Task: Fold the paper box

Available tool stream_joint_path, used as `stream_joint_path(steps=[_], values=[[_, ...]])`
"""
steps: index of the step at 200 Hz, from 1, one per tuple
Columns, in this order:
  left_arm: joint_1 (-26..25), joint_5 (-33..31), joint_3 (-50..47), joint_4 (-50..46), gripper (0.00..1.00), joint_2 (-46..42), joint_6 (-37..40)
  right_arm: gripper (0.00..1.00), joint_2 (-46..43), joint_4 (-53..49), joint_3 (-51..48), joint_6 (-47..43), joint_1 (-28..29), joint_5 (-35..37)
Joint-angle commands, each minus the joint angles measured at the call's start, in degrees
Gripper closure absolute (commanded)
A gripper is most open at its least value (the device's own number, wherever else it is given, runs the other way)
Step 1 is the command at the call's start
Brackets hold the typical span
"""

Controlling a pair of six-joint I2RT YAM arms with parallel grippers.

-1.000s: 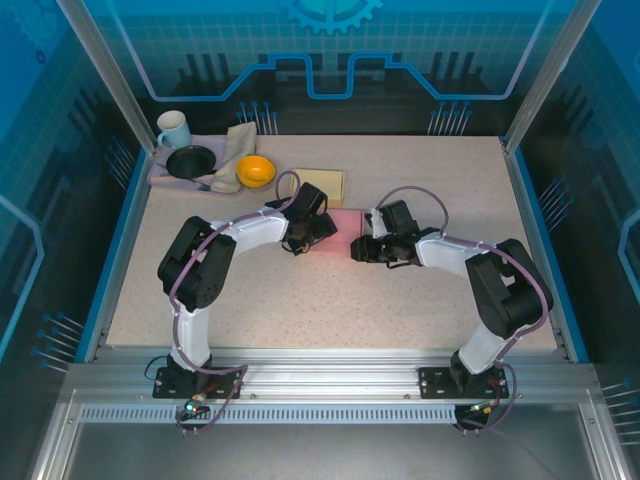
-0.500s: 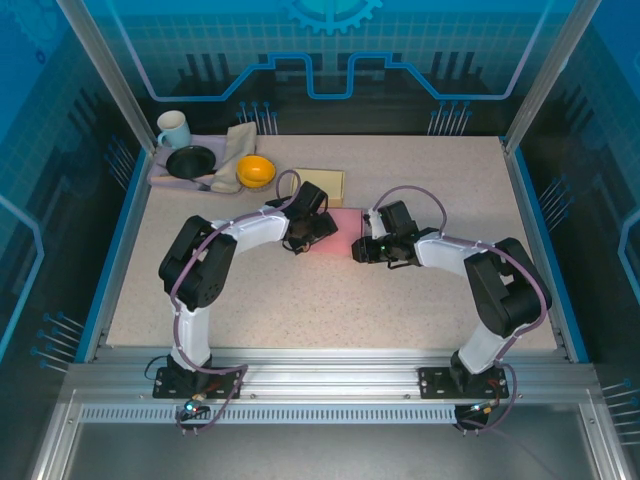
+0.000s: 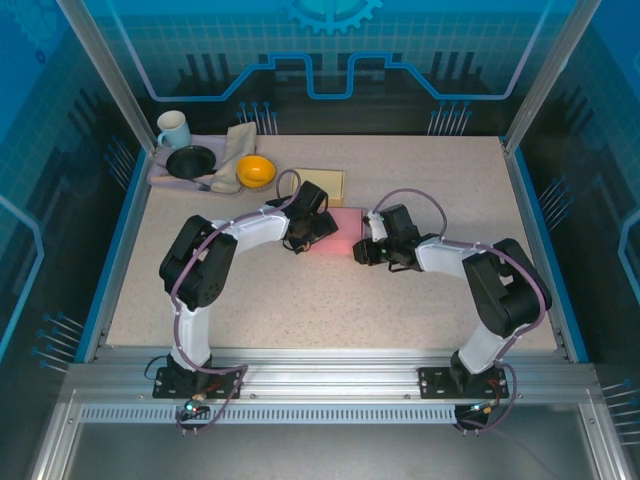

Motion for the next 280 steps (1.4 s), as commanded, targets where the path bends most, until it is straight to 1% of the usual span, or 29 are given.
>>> stream_joint_path(steps=[1,37,66,85,134,181,198,214,233,237,254,280], values=[[0.6,-2.17,-3.7,-11.33,0.19,6.79,1.56,0.68,0.88,2.06,-2.19,-2.46,0.3,2.68],[0.57,-1.95,-3.69,-11.37,0.19,6.92,1.59,0.68,2.32,4.47,-3.62,-3.33,0.38,4.61],[0.71,-1.86,-3.63,-11.54,0.19,6.92,1.78,0.67,3.57,3.33,-3.33,-0.22,0.68,8.55],[0.84,-1.83,-3.69,-11.64,0.19,6.91,2.05,0.67,3.73,3.41,-3.92,1.92,-0.06,9.36],[1.04,-1.35,-3.7,-11.38,0.19,7.0,2.48,0.67,5.02,5.35,-3.88,5.51,-3.5,6.34],[1.04,-0.46,-3.13,-11.63,0.2,7.68,3.14,0.66,6.86,7.78,-2.23,6.07,-3.64,5.62],[1.05,-0.3,-3.0,-11.72,0.2,7.74,3.31,0.67,7.57,6.85,-0.81,7.42,-3.83,6.06],[1.0,-0.1,-3.01,-11.63,0.2,7.78,3.45,0.67,9.05,3.41,1.74,10.06,-3.93,7.73],[1.05,0.25,-2.76,-11.72,0.2,7.97,3.67,0.68,10.42,2.96,3.5,13.38,-3.84,8.04],[1.06,0.25,-2.66,-11.74,0.2,8.05,3.67,0.7,10.54,3.21,3.72,14.03,-3.83,8.06],[0.95,0.65,-2.65,-11.72,0.2,8.16,3.79,0.7,10.91,5.2,3.93,17.28,-3.78,7.75],[0.93,1.0,-2.65,-11.77,0.2,8.2,3.98,0.7,13.99,10.2,4.13,22.73,-3.36,3.68]])
